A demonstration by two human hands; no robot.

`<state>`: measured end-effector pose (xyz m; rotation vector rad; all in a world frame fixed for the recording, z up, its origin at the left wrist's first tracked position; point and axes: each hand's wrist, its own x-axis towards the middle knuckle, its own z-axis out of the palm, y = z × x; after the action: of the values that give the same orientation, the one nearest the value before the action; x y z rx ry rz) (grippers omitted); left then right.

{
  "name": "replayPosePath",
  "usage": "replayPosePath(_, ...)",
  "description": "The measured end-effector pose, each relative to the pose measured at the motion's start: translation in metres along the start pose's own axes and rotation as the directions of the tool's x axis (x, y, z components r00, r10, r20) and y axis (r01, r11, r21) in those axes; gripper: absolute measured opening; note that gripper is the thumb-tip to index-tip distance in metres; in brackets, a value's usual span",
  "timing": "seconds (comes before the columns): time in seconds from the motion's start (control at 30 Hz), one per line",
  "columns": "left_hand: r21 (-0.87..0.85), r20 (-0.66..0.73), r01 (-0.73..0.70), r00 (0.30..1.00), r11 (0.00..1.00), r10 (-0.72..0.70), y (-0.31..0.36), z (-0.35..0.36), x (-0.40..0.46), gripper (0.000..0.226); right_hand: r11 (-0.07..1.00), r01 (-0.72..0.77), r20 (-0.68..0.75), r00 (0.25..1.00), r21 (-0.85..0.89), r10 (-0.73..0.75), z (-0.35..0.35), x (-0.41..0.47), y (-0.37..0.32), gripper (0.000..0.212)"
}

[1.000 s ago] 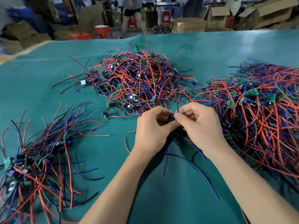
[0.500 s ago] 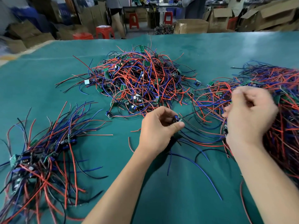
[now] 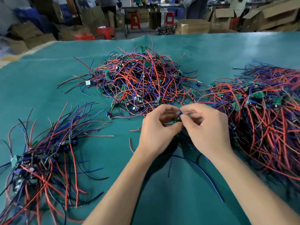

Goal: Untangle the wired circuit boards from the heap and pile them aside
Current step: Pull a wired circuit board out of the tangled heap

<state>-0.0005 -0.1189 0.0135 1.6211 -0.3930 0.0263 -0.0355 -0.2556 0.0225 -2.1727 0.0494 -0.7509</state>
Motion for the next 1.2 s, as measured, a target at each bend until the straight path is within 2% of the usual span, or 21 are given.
replayPosePath(0.13,-0.108,0.031,0.024,0.999,0.994,-0.021,0.002,-0.002,0.0,0.029,0.998,0.016,0.011,1.0,0.056,-0.017,0.002,-0.002,-0.003,0.02)
replayPosePath(0.27,-0.177,0.052,0.046,0.998,0.983,-0.037,0.005,-0.004,0.0,0.032,0.996,-0.034,0.01,0.999,0.083,0.034,0.002,-0.001,0.0,0.019)
replayPosePath(0.33,-0.194,0.048,0.054,0.998,0.979,-0.046,0.006,-0.003,0.001,0.034,0.998,0.015,-0.037,0.999,0.06,-0.013,-0.001,-0.002,-0.003,0.017)
replayPosePath(0.4,-0.224,0.042,0.082,0.996,0.971,-0.075,0.007,-0.001,0.001,0.037,0.988,0.15,-0.166,0.974,-0.041,-0.155,-0.009,0.002,-0.005,0.013)
replayPosePath(0.47,-0.204,0.045,0.105,0.994,0.973,-0.098,0.006,-0.002,0.0,0.039,0.952,0.233,-0.298,0.911,-0.198,-0.284,-0.025,0.011,0.002,0.011)
replayPosePath(0.53,-0.157,0.066,0.117,0.992,0.981,-0.108,0.008,-0.003,-0.002,0.04,0.913,0.166,-0.349,0.887,-0.374,-0.304,-0.045,0.022,0.016,0.014)
replayPosePath(0.6,-0.135,0.095,0.132,0.988,0.982,-0.12,0.01,-0.002,-0.003,0.04,0.88,0.038,-0.365,0.901,-0.474,-0.235,-0.056,0.026,0.027,0.019)
replayPosePath(0.63,-0.127,0.112,0.145,0.985,0.981,-0.131,0.011,-0.002,-0.004,0.04,0.872,0.021,-0.376,0.897,-0.489,-0.233,-0.056,0.024,0.028,0.02)
replayPosePath(0.7,-0.122,0.144,0.165,0.979,0.979,-0.147,0.012,0.0,-0.005,0.041,0.859,0.099,-0.388,0.862,-0.503,-0.327,-0.046,0.018,0.022,0.019)
replayPosePath(0.77,-0.132,0.182,0.181,0.971,0.975,-0.156,0.014,0.001,-0.006,0.041,0.857,0.223,-0.345,0.845,-0.465,-0.407,-0.032,0.013,0.011,0.017)
replayPosePath(0.83,-0.144,0.232,0.197,0.959,0.97,-0.161,0.015,0.001,-0.007,0.04,0.92,0.241,-0.23,0.92,-0.309,-0.318,-0.018,0.008,0.002,0.017)
replayPosePath(0.9,-0.133,0.295,0.219,0.94,0.967,-0.173,0.014,0.003,-0.008,0.038,0.98,0.116,-0.011,0.993,-0.161,-0.119,-0.008,0.003,0.0,0.02)
replayPosePath(0.97,-0.09,0.339,0.23,0.922,0.969,-0.188,0.014,0.003,-0.008,0.035,0.997,-0.021,0.181,0.983,-0.079,0.035,-0.005,0.002,0.002,0.028)
replayPosePath(1.03,-0.071,0.373,0.222,0.91,0.972,-0.18,0.016,0.002,-0.009,0.03,0.994,-0.103,0.257,0.961,-0.028,0.107,-0.006,0.005,0.004,0.032)
replayPosePath(1.13,-0.072,0.466,0.233,0.868,0.97,-0.174,0.019,-0.002,-0.01,0.02,0.981,-0.19,0.332,0.928,0.027,0.17,-0.007,0.008,0.005,0.021)
replayPosePath(1.2,-0.08,0.544,0.256,0.821,0.963,-0.173,0.02,-0.006,-0.01,0.021,0.971,-0.231,0.388,0.902,0.058,0.191,-0.006,0.007,0.003,0.017)
